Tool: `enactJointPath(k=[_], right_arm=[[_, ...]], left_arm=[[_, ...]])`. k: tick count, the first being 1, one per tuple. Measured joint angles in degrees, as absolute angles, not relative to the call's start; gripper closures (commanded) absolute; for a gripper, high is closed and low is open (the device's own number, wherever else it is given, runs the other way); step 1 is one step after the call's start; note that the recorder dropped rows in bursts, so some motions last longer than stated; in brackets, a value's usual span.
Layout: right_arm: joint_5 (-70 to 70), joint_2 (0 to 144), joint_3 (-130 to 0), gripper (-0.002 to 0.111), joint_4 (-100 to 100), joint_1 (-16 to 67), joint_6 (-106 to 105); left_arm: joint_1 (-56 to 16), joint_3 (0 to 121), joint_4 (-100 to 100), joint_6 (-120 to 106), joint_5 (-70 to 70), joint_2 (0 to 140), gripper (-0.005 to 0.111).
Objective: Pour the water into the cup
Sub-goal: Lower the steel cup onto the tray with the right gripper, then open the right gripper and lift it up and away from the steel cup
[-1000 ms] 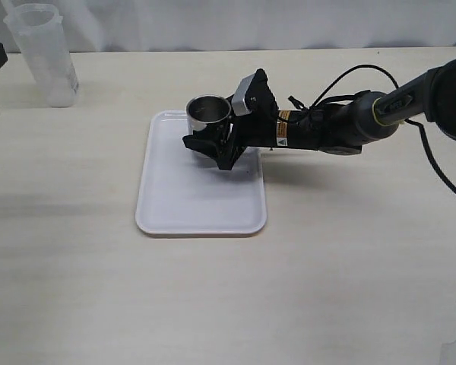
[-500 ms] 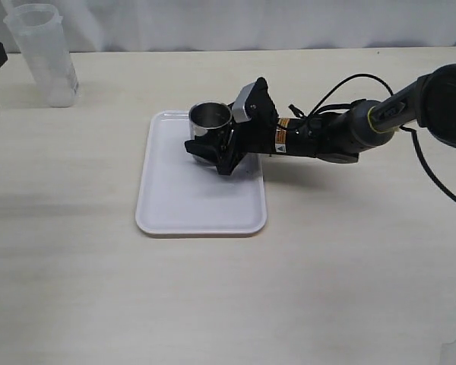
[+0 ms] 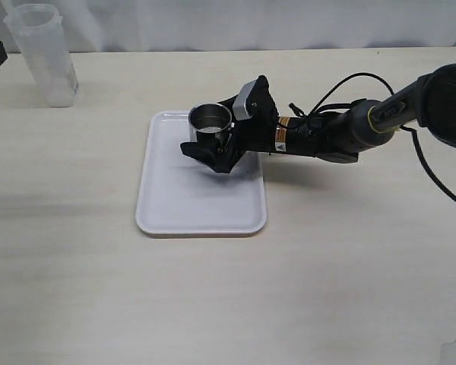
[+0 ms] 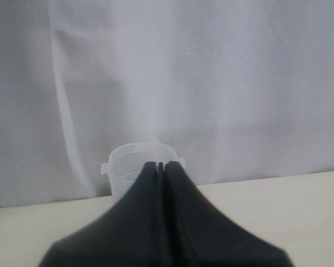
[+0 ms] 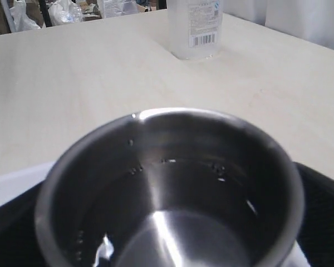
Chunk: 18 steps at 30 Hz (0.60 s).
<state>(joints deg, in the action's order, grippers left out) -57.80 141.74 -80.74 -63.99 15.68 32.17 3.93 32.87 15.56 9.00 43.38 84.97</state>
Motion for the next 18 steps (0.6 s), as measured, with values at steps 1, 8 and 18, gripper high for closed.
enactJointPath(k=[1, 8, 18], right_arm=[[-57.80, 141.74, -80.74, 0.015, -63.99, 15.68, 32.17], [-57.80, 138.71, -80.74, 0.015, -64.92, 15.68, 33.18], [-57.07, 130.99, -80.74, 0.051, -71.66, 13.30, 45.27]], left_arm=[[3.93, 32.87, 15.56, 9.00, 43.38, 84.97, 0.107], [3.93, 32.87, 15.56, 9.00, 43.38, 84.97, 0.107], [3.93, 32.87, 15.65, 8.90, 43.38, 84.97, 0.107]])
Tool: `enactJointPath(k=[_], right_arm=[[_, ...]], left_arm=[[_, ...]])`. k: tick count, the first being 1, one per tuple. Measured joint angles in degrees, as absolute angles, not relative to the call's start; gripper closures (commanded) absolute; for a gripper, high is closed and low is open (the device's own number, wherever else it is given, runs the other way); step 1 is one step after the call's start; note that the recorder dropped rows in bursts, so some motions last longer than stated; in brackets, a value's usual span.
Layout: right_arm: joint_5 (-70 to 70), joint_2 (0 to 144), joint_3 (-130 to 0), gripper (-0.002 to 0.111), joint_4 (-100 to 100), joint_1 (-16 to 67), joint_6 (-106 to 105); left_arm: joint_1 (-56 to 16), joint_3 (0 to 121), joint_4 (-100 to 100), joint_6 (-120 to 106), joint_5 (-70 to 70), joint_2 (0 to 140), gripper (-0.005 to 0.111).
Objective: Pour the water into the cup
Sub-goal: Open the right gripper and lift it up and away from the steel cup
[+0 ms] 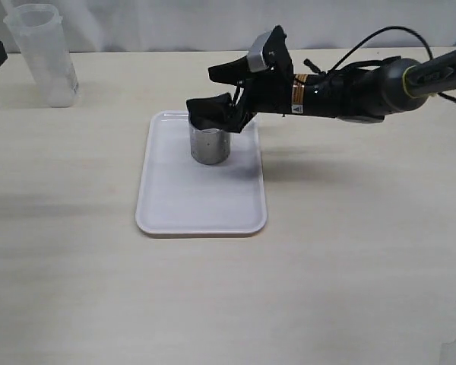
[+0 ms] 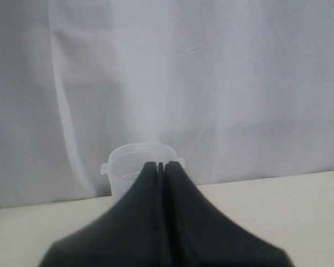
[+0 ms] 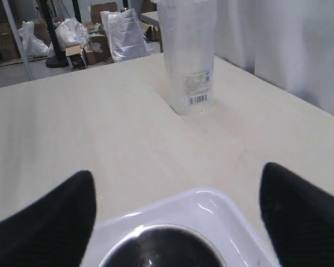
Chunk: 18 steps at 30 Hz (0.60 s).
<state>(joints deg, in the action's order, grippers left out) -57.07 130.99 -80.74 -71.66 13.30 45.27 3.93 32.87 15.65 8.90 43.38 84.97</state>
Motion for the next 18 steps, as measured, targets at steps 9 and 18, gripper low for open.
enactJointPath(k=[9, 18], right_arm=[[-54.69, 123.27, -80.74, 0.104, -85.15, 12.75, 59.26], [-52.63, 114.52, -75.08, 0.104, -84.33, 12.75, 62.40]], left_arm=[[3.93, 32.77, 16.26, 8.79, 41.31, 83.98, 0.107], [3.93, 32.77, 22.95, 12.64, 32.98, 73.07, 0.107]])
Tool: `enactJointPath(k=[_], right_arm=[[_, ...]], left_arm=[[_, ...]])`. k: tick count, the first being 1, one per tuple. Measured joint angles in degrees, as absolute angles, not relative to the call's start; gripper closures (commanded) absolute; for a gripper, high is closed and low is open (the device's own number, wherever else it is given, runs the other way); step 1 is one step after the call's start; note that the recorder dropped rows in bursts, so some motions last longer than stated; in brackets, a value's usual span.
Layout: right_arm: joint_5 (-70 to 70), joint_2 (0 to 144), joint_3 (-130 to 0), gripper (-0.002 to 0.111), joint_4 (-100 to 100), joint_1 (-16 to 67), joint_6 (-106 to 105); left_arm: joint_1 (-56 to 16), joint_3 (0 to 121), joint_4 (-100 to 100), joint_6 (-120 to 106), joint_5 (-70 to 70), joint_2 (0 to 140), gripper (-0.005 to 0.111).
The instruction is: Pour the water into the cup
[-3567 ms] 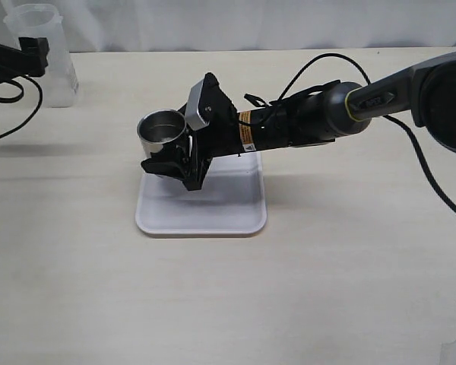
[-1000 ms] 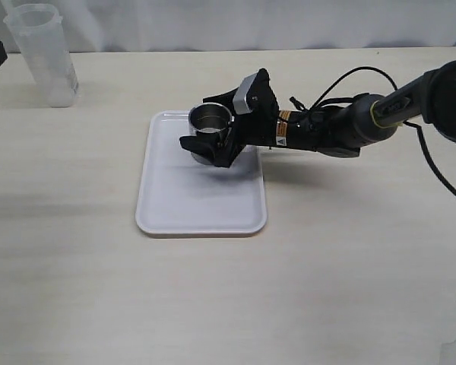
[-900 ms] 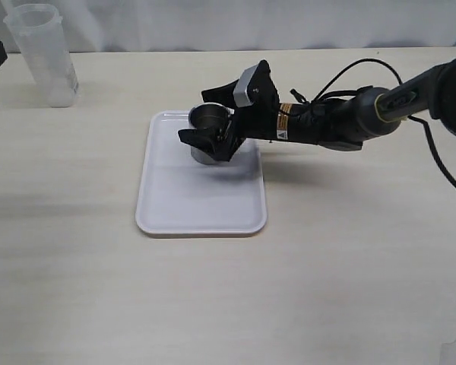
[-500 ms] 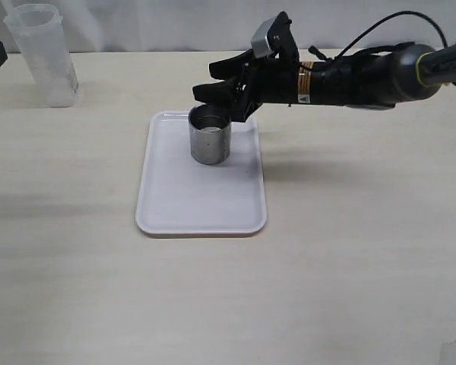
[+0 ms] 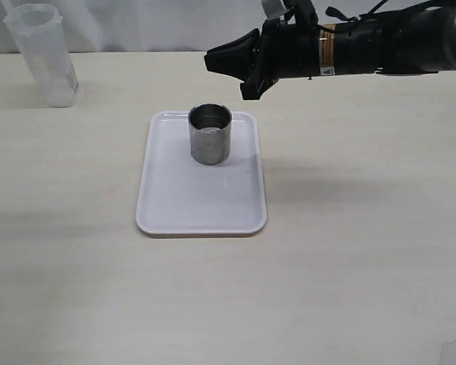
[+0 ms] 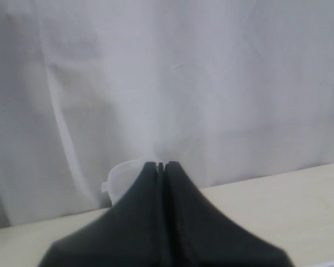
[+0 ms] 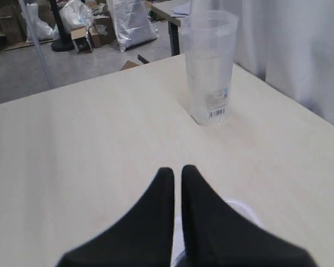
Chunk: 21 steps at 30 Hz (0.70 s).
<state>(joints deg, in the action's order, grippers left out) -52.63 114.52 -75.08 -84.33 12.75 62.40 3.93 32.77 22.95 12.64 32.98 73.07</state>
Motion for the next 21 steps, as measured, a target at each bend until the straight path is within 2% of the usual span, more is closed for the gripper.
enactJointPath(k=[7, 12, 21], right_arm=[[-46.80, 103.38, -66.69, 0.104, -79.71, 12.75, 60.93], [-38.55, 88.14, -57.21, 0.104, -74.81, 12.75, 59.51], [-37.26, 69.15, -46.35, 0.104, -70.25, 12.75, 57.05]], left_arm=[[3.93, 32.77, 23.25, 15.24, 22.41, 64.24, 0.107], [3.93, 32.65, 23.34, 18.38, 10.94, 55.17, 0.107], [3.93, 26.99, 23.34, 24.84, 8.80, 37.36, 0.107]])
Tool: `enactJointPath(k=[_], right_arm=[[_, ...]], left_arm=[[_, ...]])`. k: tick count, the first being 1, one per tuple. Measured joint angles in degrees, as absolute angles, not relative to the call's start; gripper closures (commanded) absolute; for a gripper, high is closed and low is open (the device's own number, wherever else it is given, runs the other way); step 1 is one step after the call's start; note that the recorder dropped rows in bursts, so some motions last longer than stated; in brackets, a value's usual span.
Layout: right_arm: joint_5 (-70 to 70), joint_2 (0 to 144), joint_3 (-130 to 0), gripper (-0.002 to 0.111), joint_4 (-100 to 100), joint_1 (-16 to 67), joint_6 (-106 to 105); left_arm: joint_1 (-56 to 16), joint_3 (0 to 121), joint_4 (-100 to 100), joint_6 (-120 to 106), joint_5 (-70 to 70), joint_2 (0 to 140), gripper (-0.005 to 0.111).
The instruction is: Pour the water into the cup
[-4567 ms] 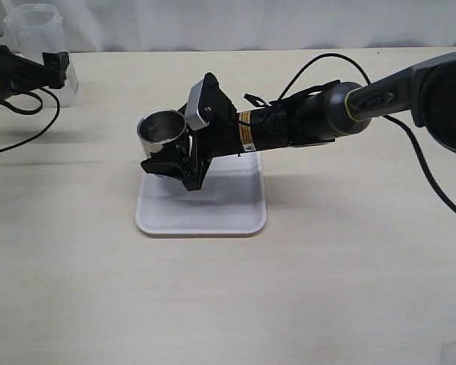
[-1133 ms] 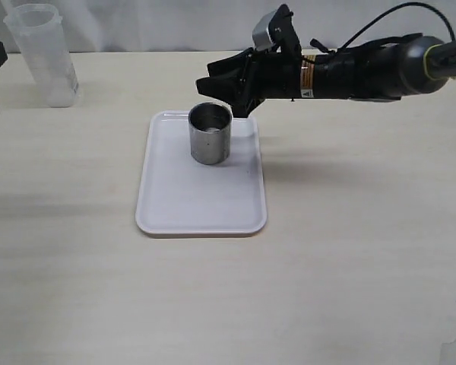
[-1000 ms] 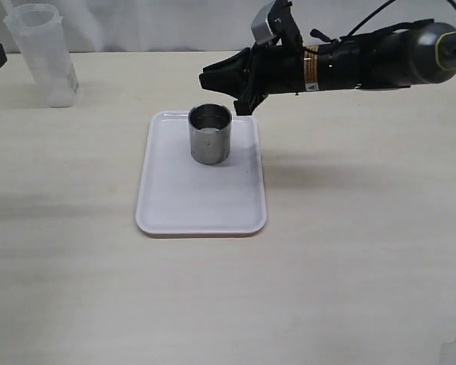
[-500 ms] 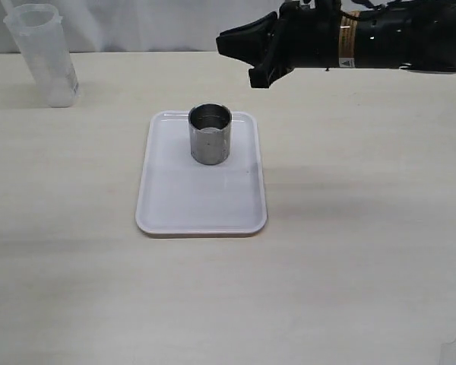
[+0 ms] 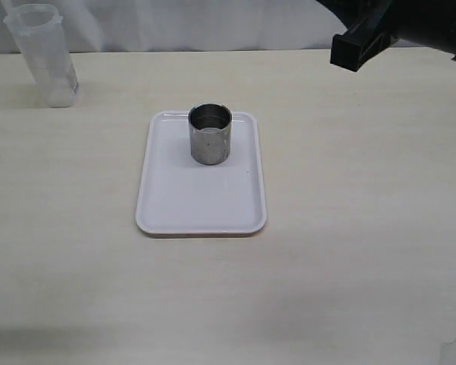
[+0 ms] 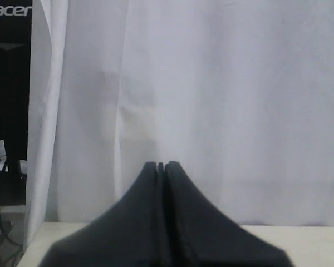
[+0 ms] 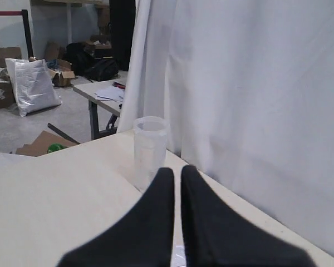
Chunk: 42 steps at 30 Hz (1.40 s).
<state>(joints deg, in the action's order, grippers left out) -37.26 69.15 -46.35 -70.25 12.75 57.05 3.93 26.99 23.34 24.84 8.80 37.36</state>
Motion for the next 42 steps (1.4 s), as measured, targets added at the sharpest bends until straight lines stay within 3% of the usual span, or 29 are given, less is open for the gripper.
enactJointPath(k=[42], right_arm=[[-37.26, 66.76, -46.11, 0.104, -70.12, 12.75, 56.97]], left_arm=[[3.93, 26.89, 19.68, 17.85, 5.88, 32.12, 0.107]])
